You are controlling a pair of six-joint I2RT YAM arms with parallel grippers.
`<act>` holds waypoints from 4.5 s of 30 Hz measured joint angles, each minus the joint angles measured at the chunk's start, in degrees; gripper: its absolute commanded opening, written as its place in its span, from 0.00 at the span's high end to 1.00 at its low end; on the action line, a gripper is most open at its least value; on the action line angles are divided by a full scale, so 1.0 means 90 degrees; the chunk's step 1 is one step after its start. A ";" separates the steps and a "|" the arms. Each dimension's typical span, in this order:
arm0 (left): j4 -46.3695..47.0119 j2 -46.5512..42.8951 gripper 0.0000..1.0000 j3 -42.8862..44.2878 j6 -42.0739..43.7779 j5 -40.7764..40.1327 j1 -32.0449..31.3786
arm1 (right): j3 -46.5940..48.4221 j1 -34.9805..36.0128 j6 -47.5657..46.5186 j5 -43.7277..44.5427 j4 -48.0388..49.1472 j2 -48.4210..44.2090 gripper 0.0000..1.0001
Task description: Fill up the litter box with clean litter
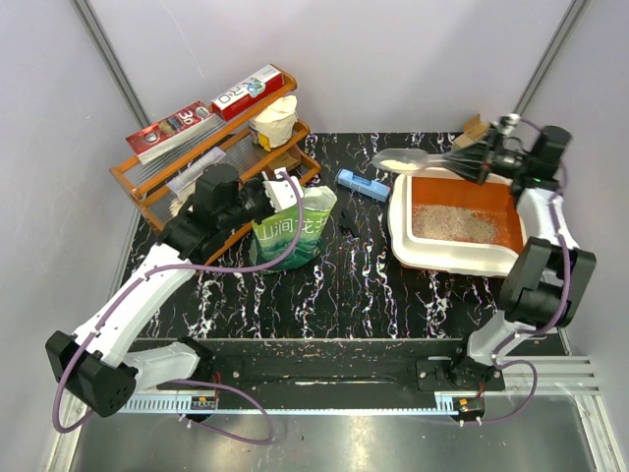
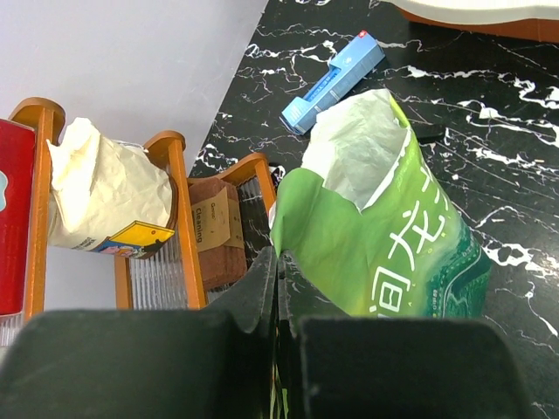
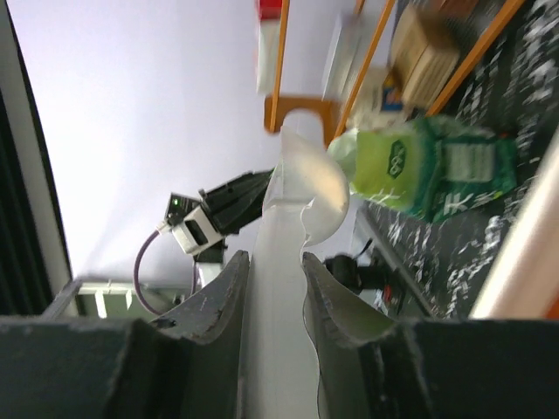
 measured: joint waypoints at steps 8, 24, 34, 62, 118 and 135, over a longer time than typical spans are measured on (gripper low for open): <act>0.0272 0.0192 1.00 0.0002 -0.0158 0.0063 0.0019 | -0.0639 -0.2152 -0.0826 0.0389 -0.0777 -0.0877 1.00; 0.0464 0.0204 1.00 -0.0087 -0.0323 0.0204 0.0034 | -0.1027 -0.3507 -0.4636 0.3225 -0.4981 -0.2800 1.00; 0.0481 0.0202 1.00 -0.0100 -0.0350 0.0211 0.0039 | -0.0967 -0.3432 -0.4996 0.4048 -0.5277 -0.2518 1.00; 0.0534 0.0155 1.00 -0.0172 -0.0221 0.0221 0.0039 | 0.1583 -0.2195 -0.7667 0.7045 -0.7198 -0.2271 1.00; 0.1163 0.0240 1.00 -0.0313 -0.0583 0.0527 -0.0177 | 0.4469 0.5061 -0.8208 0.7218 -0.8043 0.0867 1.00; 0.1180 0.0119 1.00 -0.0396 -0.0291 0.0403 -0.0245 | 0.4976 0.5472 -0.8585 0.7645 -0.8228 0.1132 1.00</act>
